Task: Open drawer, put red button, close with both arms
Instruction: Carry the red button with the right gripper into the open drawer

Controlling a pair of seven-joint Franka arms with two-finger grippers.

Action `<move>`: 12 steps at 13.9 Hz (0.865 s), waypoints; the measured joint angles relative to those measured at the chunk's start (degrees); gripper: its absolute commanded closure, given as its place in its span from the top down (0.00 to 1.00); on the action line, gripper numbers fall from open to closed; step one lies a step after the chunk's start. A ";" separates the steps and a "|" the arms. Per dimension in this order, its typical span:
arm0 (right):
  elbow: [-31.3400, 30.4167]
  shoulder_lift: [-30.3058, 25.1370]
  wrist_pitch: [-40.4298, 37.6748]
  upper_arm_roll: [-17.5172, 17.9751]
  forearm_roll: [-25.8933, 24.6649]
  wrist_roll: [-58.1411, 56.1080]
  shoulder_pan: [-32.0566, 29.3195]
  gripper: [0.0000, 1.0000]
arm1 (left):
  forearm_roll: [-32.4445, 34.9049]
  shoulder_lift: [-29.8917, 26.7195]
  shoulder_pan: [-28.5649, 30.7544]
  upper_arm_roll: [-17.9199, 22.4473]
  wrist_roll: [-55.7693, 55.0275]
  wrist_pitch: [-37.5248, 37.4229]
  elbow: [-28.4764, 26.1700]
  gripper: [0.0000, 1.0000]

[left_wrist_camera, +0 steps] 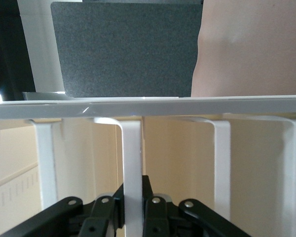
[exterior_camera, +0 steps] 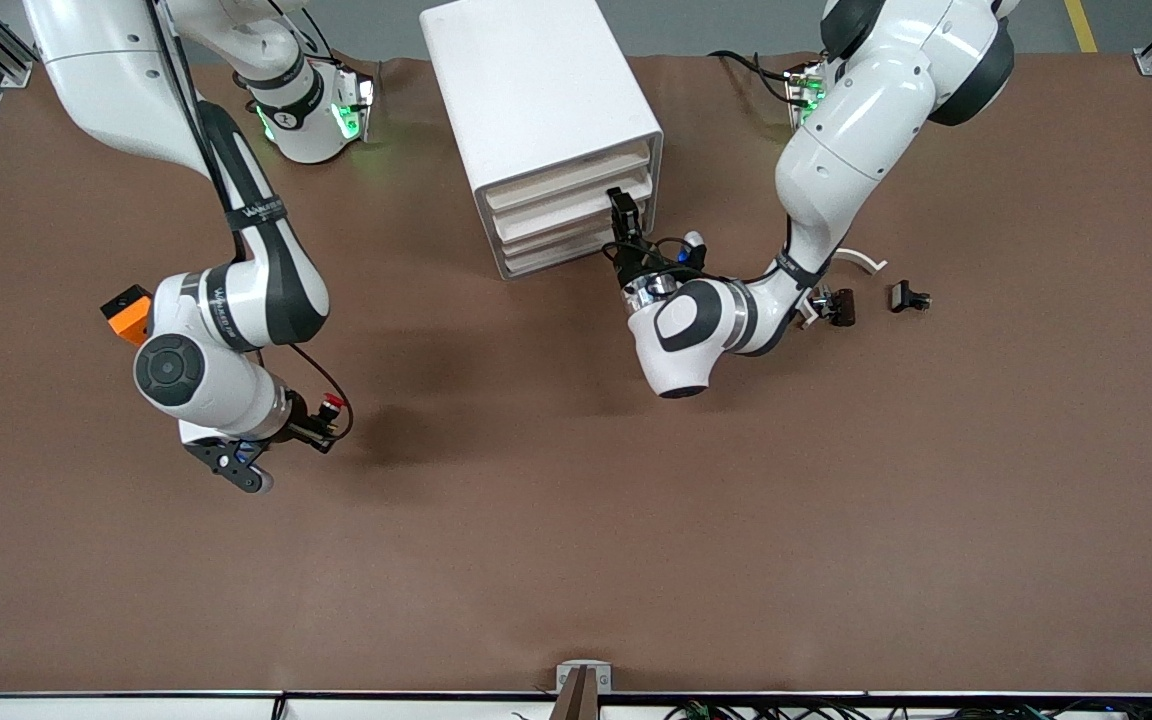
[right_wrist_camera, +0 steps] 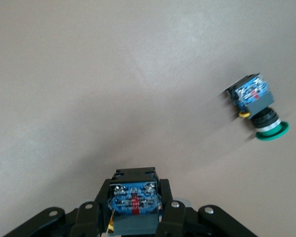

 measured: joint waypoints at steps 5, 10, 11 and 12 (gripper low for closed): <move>0.95 -1.57 -4.22 0.07 0.00 9.54 5.94 0.00 | -0.62 0.00 4.19 0.06 0.00 0.18 0.57 0.10; 1.98 -4.66 -7.55 0.15 0.12 20.95 14.38 0.00 | -1.90 0.00 7.65 0.12 0.00 1.65 0.98 0.11; 2.58 -4.71 -8.27 0.15 0.62 23.07 16.06 0.00 | -2.36 0.00 8.39 0.13 0.00 1.86 1.15 0.11; 3.31 -4.71 -8.92 0.15 1.63 24.98 17.70 0.00 | -2.78 0.00 9.10 0.14 0.00 2.07 1.31 0.12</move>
